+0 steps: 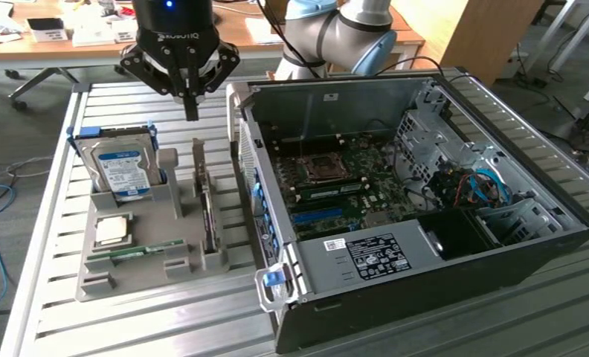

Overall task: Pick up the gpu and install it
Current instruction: 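Reach for the gpu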

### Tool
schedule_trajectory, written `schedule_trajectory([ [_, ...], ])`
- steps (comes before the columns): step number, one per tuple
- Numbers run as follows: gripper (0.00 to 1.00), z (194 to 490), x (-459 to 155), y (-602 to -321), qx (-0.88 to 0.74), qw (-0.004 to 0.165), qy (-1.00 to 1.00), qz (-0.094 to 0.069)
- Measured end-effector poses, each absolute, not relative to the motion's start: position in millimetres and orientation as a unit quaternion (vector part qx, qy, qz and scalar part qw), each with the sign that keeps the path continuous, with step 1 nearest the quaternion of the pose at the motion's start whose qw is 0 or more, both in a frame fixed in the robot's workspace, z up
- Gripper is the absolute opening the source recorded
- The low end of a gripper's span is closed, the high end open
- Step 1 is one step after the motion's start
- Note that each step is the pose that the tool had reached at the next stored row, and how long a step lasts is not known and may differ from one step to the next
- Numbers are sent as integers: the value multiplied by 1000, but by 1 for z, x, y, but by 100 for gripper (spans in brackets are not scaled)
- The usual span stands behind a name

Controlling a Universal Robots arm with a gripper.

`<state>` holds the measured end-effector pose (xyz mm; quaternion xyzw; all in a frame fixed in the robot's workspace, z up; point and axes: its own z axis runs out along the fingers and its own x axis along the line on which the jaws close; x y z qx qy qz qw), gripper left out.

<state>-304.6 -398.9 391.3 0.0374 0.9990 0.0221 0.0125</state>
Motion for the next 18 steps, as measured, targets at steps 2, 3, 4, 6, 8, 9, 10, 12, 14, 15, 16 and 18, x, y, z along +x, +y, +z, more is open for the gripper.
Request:
schedule_trajectory([
  [2, 11, 391, -305, -399, 37, 12, 999, 22],
  [3, 11, 391, -305, -399, 37, 12, 999, 22],
  [4, 11, 391, -305, -399, 37, 12, 999, 22],
  [6, 11, 391, -305, -399, 37, 12, 999, 22],
  [8, 11, 391, -305, -399, 37, 12, 999, 22],
  [9, 11, 391, -305, -400, 37, 12, 999, 22],
  [10, 11, 391, -305, -401, 37, 12, 999, 22],
  [12, 11, 391, -305, -403, 37, 12, 999, 22],
  [14, 11, 391, -305, -406, 37, 12, 999, 22],
  [15, 11, 391, -305, -407, 37, 12, 999, 22],
  [16, 11, 391, -305, -408, 37, 12, 999, 22],
  [18, 11, 391, -305, -409, 37, 12, 999, 22],
])
